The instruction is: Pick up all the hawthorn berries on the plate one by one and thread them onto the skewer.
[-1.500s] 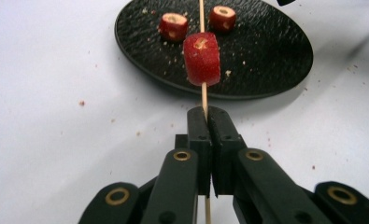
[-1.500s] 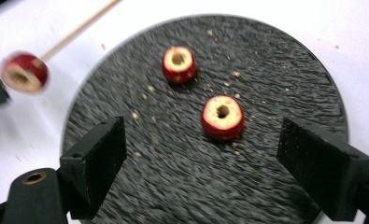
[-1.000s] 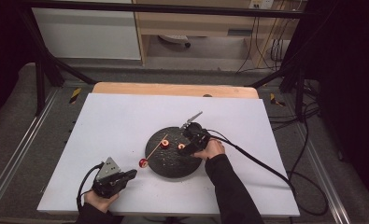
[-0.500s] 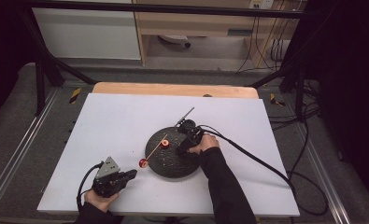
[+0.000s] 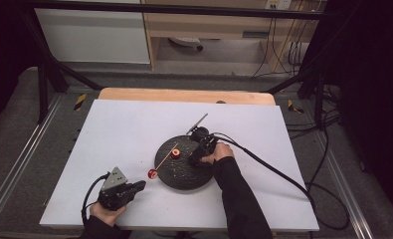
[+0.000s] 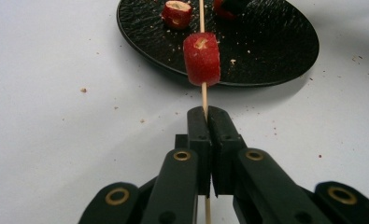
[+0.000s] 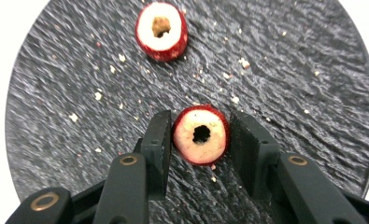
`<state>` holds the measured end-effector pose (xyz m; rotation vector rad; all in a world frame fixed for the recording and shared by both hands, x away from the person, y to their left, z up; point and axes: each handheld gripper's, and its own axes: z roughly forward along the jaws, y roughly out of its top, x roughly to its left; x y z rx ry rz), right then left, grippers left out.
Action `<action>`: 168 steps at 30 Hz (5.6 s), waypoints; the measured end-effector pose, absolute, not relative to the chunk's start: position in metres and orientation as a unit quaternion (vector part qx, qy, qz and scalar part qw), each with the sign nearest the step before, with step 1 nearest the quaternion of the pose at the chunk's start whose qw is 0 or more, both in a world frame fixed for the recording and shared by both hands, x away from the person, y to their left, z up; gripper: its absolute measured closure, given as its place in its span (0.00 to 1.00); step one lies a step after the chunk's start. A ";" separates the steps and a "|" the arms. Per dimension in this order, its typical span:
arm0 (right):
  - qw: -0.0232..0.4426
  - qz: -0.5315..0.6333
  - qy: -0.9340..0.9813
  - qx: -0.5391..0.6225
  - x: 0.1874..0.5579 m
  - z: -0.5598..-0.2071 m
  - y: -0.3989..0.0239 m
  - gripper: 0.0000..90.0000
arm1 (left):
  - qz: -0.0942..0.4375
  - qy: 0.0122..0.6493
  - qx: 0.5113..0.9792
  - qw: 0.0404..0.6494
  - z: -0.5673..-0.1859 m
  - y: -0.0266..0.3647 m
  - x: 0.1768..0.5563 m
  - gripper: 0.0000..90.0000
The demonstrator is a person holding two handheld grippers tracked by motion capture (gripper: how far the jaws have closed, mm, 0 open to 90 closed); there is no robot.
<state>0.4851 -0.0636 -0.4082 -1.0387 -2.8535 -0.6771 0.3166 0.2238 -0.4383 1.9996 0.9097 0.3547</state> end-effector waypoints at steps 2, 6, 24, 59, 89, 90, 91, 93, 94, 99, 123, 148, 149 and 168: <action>0.016 -0.227 -0.914 -0.337 0.483 -0.405 -0.064 0.67 | 0.143 0.367 0.805 0.445 -0.438 0.224 0.316 0.98; 0.011 -0.243 -0.909 -0.337 0.477 -0.398 -0.066 0.67 | 0.145 0.366 0.804 0.447 -0.438 0.223 0.316 0.98; 0.008 -0.395 -0.842 -0.369 0.441 -0.390 -0.091 0.68 | 0.151 0.364 0.797 0.458 -0.437 0.223 0.313 0.98; -0.004 -0.642 -0.629 -0.438 0.406 -0.412 -0.101 0.68 | 0.153 0.361 0.781 0.485 -0.434 0.223 0.308 0.98; 0.000 -0.714 -0.512 -0.477 0.421 -0.416 -0.096 0.68 | 0.142 0.363 0.768 0.508 -0.436 0.212 0.306 0.98; 0.000 -0.715 -0.510 -0.478 0.421 -0.416 -0.096 0.68 | 0.142 0.363 0.768 0.508 -0.436 0.211 0.306 0.98; 0.001 -0.716 -0.507 -0.480 0.422 -0.417 -0.095 0.68 | 0.142 0.363 0.767 0.509 -0.436 0.211 0.306 0.98; 0.004 -0.720 -0.499 -0.482 0.422 -0.417 -0.095 0.68 | 0.140 0.363 0.766 0.511 -0.436 0.210 0.306 0.98; 0.003 -0.721 -0.498 -0.481 0.423 -0.417 -0.095 0.68 | 0.139 0.364 0.765 0.513 -0.436 0.210 0.306 0.98; 0.005 -0.725 -0.492 -0.482 0.423 -0.416 -0.092 0.68 | 0.137 0.363 0.765 0.514 -0.437 0.207 0.306 0.98; 0.025 -0.736 -0.475 -0.481 0.421 -0.420 -0.087 0.68 | 0.132 0.372 0.756 0.522 -0.437 0.203 0.307 0.98; 0.023 -0.738 -0.476 -0.478 0.416 -0.425 -0.084 0.69 | 0.127 0.423 0.731 0.520 -0.429 0.179 0.300 0.98; 0.024 -0.739 -0.473 -0.479 0.416 -0.425 -0.084 0.69 | 0.129 0.422 0.731 0.521 -0.428 0.179 0.300 0.98; 0.038 -0.736 -0.473 -0.483 0.416 -0.418 -0.089 0.69 | 0.173 0.409 0.743 0.501 -0.417 0.174 0.300 0.99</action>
